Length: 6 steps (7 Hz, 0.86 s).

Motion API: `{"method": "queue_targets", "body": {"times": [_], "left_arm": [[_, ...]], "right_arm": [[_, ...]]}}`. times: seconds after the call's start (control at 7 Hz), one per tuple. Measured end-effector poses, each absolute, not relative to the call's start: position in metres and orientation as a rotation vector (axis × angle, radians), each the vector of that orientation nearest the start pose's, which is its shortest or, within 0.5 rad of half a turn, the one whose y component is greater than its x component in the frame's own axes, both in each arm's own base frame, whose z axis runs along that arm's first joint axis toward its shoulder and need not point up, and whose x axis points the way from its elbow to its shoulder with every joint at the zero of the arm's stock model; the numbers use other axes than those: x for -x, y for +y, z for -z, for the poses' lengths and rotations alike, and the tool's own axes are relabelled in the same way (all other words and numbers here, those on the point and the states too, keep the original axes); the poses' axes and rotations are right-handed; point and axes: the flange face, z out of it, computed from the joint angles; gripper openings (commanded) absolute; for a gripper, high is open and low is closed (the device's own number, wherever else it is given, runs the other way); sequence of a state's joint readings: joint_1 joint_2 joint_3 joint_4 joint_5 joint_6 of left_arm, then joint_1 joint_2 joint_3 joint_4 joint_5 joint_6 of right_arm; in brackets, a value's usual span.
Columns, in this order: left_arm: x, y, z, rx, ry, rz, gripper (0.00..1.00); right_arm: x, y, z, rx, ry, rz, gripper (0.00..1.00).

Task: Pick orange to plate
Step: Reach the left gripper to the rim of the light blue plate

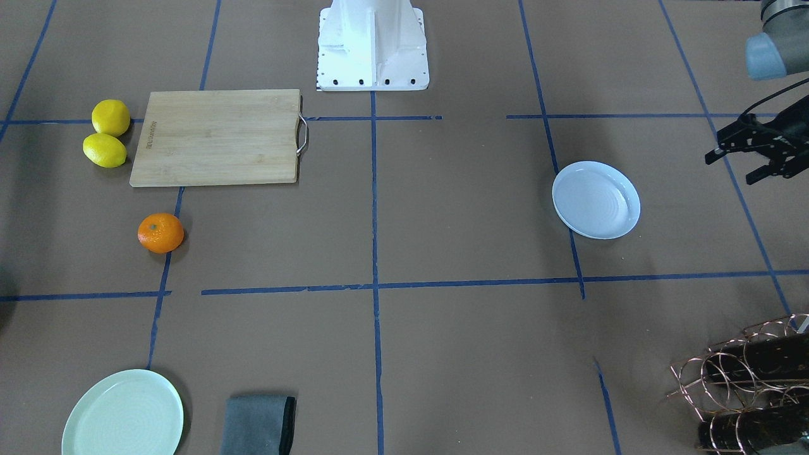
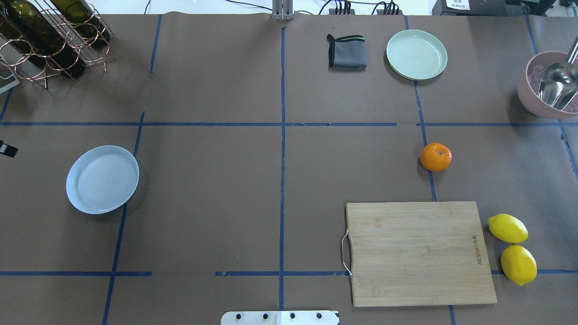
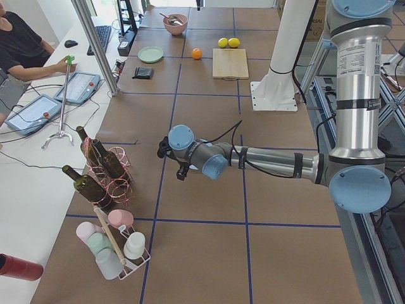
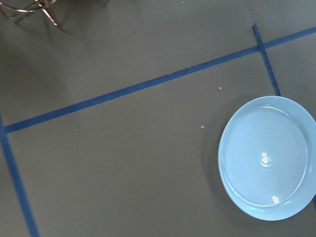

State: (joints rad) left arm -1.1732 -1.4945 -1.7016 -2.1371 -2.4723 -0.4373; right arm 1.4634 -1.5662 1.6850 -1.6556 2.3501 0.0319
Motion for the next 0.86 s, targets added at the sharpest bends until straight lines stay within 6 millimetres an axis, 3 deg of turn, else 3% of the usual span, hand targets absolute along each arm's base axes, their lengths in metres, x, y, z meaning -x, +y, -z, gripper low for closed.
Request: {"method": "queue_targets", "body": {"times": [0.29,0.43,0.71,0.86], "left_arm": [[-0.200,-0.445,-0.564,-0.150,0.980,-0.168,0.97],[-0.224,-0.440,-0.567,-0.151,0.957,-0.171,0.97],[-0.265,-0.439,-0.569,-0.171,0.903,-0.194,0.92],[-0.275,-0.439,-0.572,-0.169,0.888,-0.198,0.87]], "right_arm": [[-0.010,-0.497,-0.609,0.023,-0.780,0.085,1.00],[-0.010,-0.497,-0.609,0.023,-0.780,0.084,1.00],[-0.010,-0.497,-0.608,0.022,-0.781,0.085,1.00],[-0.010,-0.498,-0.608,0.021,-0.781,0.085,1.00]]}}
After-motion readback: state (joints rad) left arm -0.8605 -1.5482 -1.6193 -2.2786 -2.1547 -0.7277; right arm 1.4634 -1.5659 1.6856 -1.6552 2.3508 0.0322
